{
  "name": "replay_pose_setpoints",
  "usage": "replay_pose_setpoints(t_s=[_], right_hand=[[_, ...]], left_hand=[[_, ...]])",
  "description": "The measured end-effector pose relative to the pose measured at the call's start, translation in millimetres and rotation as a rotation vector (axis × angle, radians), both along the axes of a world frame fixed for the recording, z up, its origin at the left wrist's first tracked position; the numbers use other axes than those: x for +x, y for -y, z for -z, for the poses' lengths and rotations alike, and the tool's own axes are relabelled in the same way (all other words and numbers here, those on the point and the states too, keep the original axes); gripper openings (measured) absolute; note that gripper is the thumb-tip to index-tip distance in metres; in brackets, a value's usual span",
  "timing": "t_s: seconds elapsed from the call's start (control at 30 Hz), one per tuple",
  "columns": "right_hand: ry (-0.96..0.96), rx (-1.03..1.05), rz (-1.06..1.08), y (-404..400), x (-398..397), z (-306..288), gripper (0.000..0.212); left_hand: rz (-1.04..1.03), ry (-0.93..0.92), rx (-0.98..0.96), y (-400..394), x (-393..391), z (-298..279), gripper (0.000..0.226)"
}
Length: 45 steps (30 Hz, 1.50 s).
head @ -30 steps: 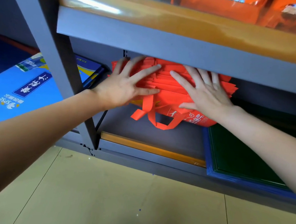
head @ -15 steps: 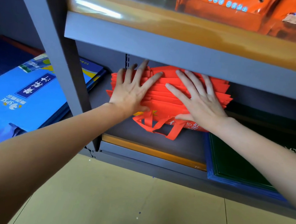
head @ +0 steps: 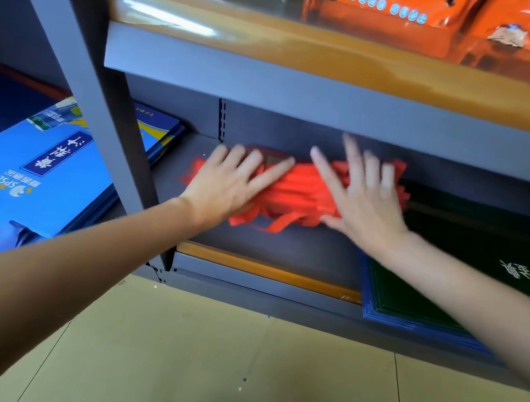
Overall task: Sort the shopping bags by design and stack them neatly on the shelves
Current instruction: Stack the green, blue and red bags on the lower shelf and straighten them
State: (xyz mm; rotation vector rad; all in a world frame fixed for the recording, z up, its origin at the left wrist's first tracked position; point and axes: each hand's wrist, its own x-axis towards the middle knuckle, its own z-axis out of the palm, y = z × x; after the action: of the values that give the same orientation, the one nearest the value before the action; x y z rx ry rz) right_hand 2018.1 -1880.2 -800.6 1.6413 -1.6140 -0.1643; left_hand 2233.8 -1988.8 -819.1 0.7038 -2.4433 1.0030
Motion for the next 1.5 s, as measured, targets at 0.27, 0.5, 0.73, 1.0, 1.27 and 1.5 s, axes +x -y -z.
replay_pose_setpoints(t_s=[0.27, 0.5, 0.73, 1.0, 1.27, 1.5], right_hand=[[0.092, 0.222, -0.196, -30, 12, 44, 0.112], [0.089, 0.290, -0.266, -44, 11, 45, 0.096], [0.191, 0.417, -0.183, -43, 11, 56, 0.074], [0.766, 0.727, 0.018, -38, 14, 53, 0.077], [0.946, 0.765, -0.026, -12, -4, 27, 0.066], [0.758, 0.788, -0.063, -6, 7, 21, 0.063]], left_hand=[[0.158, 0.181, 0.127, -17, 18, 42, 0.106], [0.185, 0.148, 0.361, -11, 40, 48, 0.107], [0.059, 0.333, 0.719, -12, 51, 51, 0.095], [-0.156, 0.519, 0.863, 5, 15, 29, 0.106], [-0.016, 0.216, 1.438, 17, 24, 20, 0.078], [-0.055, 0.217, 1.206, 14, 22, 13, 0.062]])
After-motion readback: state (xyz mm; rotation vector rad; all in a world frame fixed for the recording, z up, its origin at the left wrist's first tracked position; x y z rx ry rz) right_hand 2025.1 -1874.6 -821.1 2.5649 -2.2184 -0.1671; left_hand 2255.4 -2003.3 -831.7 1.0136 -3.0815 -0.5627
